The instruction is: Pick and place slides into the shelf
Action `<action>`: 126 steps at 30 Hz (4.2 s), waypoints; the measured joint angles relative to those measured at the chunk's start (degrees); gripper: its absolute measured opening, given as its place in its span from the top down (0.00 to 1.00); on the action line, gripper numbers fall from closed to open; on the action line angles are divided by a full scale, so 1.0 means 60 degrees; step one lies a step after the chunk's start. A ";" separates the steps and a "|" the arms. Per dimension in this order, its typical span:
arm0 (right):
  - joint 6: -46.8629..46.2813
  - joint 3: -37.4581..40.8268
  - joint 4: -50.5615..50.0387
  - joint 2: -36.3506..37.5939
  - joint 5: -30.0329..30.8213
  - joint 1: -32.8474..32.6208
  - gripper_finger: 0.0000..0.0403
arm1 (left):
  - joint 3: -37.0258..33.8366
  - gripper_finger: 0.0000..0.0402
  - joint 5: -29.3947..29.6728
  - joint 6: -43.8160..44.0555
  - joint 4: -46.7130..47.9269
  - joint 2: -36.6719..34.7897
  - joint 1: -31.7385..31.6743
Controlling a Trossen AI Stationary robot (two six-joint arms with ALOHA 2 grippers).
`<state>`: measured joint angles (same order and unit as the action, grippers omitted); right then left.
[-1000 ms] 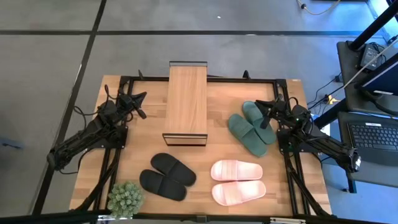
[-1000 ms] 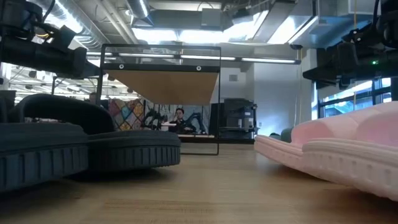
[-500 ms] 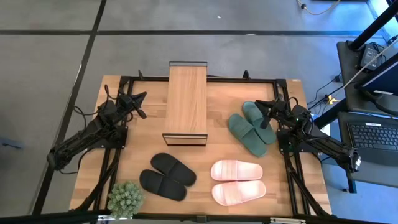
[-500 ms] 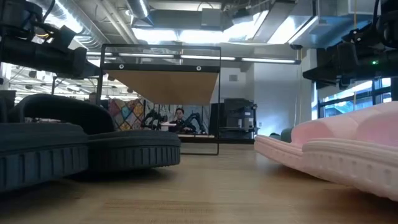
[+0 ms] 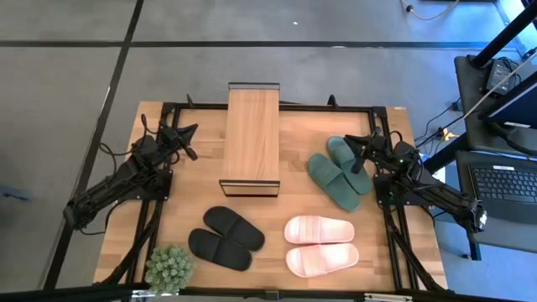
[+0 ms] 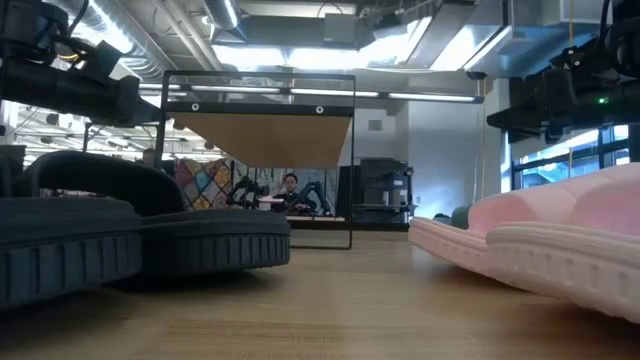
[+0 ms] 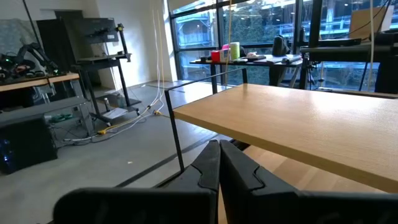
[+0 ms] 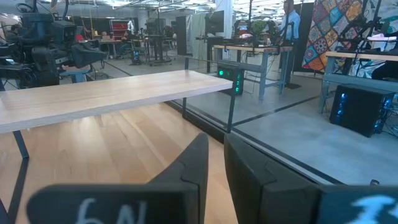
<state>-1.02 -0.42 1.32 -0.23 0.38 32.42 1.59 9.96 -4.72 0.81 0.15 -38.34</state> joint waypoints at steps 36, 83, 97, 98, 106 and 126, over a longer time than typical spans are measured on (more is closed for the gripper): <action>0.0001 0.0001 0.0000 0.0000 -0.0002 0.0000 0.86 | -0.0002 1.00 0.0000 0.0001 0.0000 -0.0002 0.0002; -0.0785 0.0002 0.0039 0.0000 -0.0005 0.0000 0.86 | -0.0002 1.00 0.0000 -0.0156 -0.0003 0.0002 0.0001; -0.0429 0.0003 0.0186 0.0000 -0.0007 0.0000 0.74 | 0.0002 1.00 0.0000 -0.0047 -0.0003 -0.0001 0.0002; -0.0401 0.0000 0.0186 0.0000 -0.0006 0.0000 0.71 | 0.0002 1.00 0.0000 -0.0006 -0.0003 0.0002 -0.0002; 0.0174 0.0000 0.0153 0.0000 -0.0007 -0.0004 0.55 | 0.0002 1.00 0.0000 -0.0006 -0.0003 -0.0001 0.0000; 0.3376 -0.1606 -0.0464 -0.1855 0.0001 -0.0018 0.60 | 0.0002 1.00 0.0000 0.0023 -0.0188 -0.0002 -0.0001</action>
<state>19.23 -10.06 -1.46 -11.36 0.38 32.32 1.61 9.96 -4.58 -0.31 0.14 -38.34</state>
